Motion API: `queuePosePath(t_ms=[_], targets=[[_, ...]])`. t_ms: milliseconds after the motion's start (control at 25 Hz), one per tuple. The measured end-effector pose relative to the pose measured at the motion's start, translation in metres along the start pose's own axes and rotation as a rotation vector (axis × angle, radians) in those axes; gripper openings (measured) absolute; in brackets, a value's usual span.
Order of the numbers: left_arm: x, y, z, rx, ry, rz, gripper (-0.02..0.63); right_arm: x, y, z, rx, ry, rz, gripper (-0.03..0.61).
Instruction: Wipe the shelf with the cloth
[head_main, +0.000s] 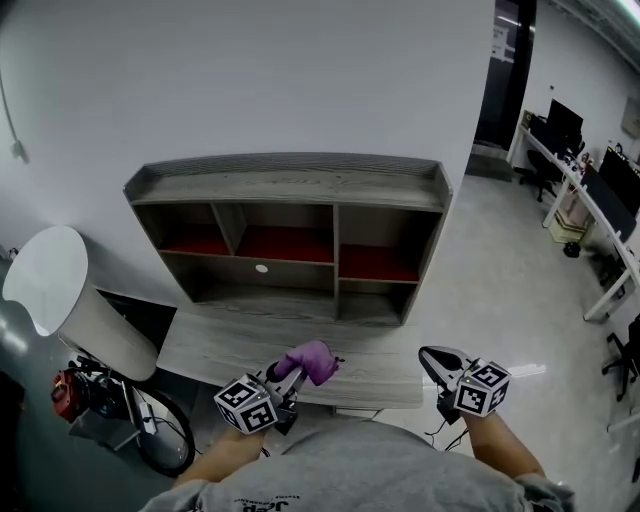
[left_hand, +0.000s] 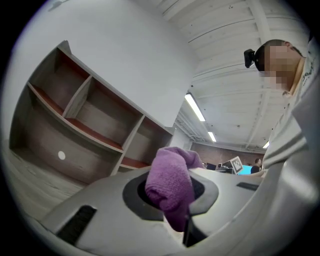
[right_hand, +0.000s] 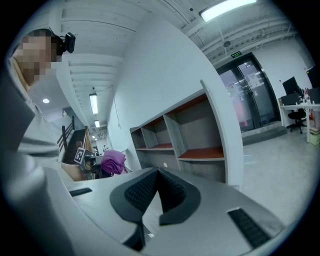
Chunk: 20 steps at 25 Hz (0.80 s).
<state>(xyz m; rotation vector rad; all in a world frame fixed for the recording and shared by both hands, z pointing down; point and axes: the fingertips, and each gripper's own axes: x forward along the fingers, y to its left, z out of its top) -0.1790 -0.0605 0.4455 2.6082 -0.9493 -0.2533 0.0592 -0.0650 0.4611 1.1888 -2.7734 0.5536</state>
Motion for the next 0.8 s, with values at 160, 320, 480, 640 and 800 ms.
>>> queuePosePath(t_ms=[160,320,480,640,800], targets=[[0.003,-0.001,0.000,-0.025,-0.010,0.002,0.061,-0.001,0.000,0.002,-0.012,0.003,0.007,0.018],[0.007,0.001,0.001,-0.022,-0.009,-0.004,0.061,-0.001,-0.003,0.003,-0.003,-0.009,0.007,0.018],[0.009,0.007,0.001,-0.025,0.003,-0.002,0.061,0.008,-0.002,0.001,-0.011,-0.003,0.018,0.018],[0.011,0.011,0.000,-0.029,0.014,-0.003,0.061,0.014,-0.004,0.002,-0.018,-0.002,0.027,0.018],[0.013,0.015,0.002,-0.041,0.015,-0.004,0.061,0.020,-0.005,0.005,-0.021,-0.001,0.036,0.018]])
